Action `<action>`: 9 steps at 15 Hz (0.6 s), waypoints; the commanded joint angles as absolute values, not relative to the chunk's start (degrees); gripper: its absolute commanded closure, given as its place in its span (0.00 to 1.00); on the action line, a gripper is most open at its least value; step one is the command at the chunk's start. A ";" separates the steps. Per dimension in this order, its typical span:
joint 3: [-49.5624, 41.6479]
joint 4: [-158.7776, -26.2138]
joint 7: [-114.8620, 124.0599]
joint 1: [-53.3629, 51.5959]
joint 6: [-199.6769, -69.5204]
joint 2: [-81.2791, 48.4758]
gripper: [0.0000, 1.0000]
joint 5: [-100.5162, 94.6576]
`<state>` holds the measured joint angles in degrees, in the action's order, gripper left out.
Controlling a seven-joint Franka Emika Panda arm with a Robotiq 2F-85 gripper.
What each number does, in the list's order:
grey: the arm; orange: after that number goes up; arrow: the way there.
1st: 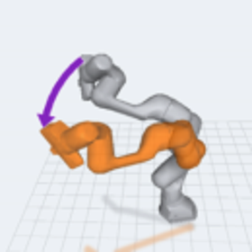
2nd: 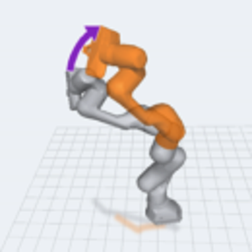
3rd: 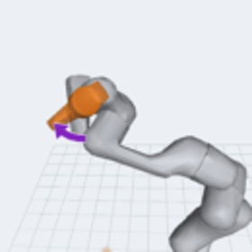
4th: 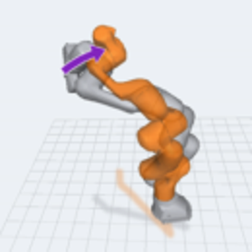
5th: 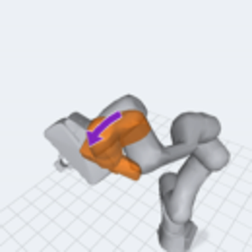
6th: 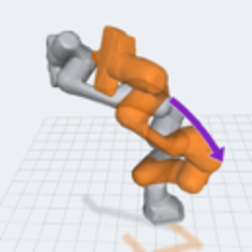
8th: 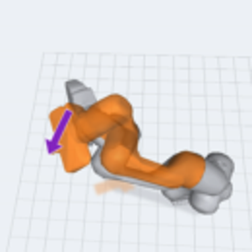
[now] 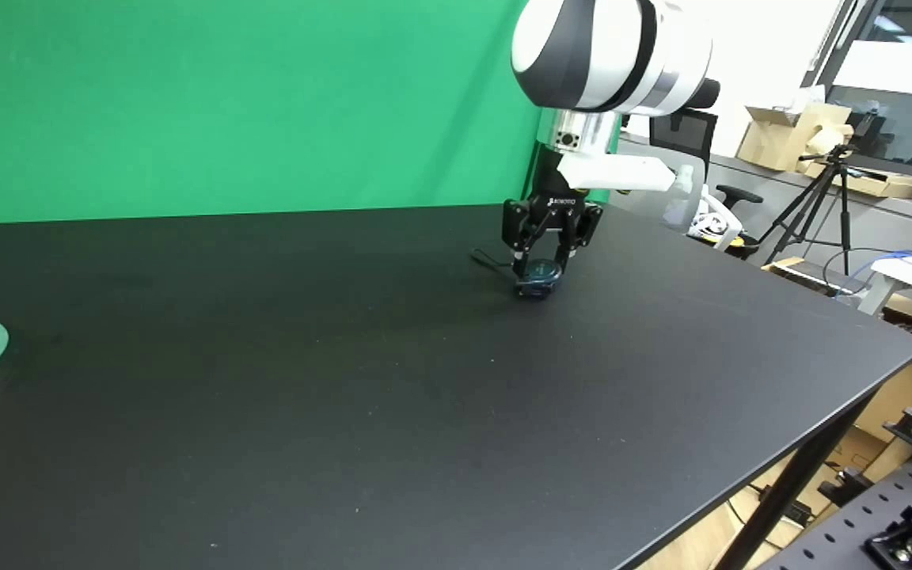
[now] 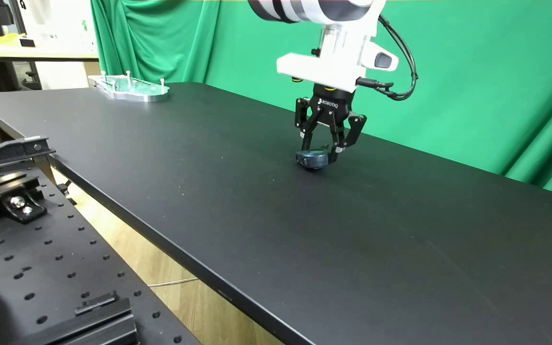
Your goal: Move the measuring tape to the left
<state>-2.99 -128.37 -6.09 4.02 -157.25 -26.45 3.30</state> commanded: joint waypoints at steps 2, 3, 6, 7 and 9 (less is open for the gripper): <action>-2.92 -127.46 -3.82 3.80 -155.62 -26.53 0.58 2.46; -2.86 -127.50 -3.84 3.79 -155.58 -26.43 0.59 2.49; -2.23 -127.94 -4.27 3.90 -155.59 -25.90 0.59 2.84; -1.83 -128.26 -4.49 3.85 -155.55 -25.48 0.59 2.94; 0.00 -129.21 -5.71 4.19 -154.70 -24.14 0.59 3.84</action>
<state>-2.13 -128.22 -5.98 3.94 -156.84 -26.42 3.32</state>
